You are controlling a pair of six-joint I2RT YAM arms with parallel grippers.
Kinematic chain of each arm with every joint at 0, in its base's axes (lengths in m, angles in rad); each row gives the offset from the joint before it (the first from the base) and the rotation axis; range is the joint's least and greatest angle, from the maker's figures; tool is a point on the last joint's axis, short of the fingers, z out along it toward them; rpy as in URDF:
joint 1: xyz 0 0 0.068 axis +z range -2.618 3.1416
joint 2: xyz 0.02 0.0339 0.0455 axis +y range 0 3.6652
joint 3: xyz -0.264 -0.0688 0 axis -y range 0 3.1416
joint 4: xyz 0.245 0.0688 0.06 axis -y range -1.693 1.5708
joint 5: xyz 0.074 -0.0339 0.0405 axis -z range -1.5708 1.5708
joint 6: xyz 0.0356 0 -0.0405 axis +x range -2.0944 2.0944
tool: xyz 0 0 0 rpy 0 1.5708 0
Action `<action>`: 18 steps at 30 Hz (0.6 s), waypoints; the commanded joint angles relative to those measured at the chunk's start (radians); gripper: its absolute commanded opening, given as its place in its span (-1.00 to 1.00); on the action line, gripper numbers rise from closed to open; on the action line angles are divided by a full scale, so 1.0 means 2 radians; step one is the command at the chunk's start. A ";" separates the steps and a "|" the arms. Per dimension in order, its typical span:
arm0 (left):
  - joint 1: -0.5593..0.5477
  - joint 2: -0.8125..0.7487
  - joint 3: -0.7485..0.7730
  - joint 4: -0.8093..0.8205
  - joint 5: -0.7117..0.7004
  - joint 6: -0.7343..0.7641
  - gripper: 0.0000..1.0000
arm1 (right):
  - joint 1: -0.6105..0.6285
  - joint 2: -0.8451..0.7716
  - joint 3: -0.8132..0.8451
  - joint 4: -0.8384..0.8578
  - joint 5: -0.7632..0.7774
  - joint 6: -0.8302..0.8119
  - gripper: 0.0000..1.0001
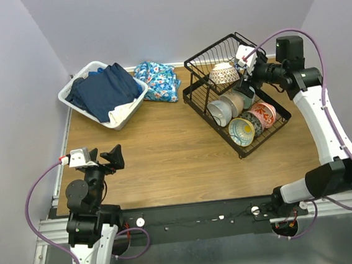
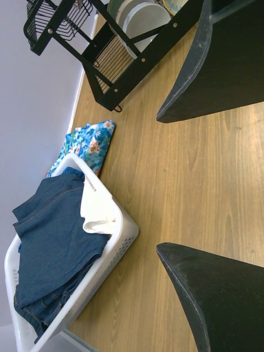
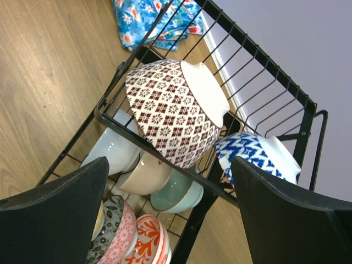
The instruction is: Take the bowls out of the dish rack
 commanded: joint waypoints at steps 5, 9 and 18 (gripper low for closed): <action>0.000 -0.001 -0.004 0.011 -0.003 0.005 0.98 | 0.003 0.063 0.060 -0.032 -0.029 -0.041 1.00; -0.001 0.000 -0.004 0.012 -0.006 0.005 0.98 | 0.005 0.081 0.073 -0.036 -0.030 -0.048 1.00; 0.000 0.001 -0.005 0.011 -0.009 0.006 0.98 | 0.014 0.126 0.113 -0.042 -0.045 -0.055 1.00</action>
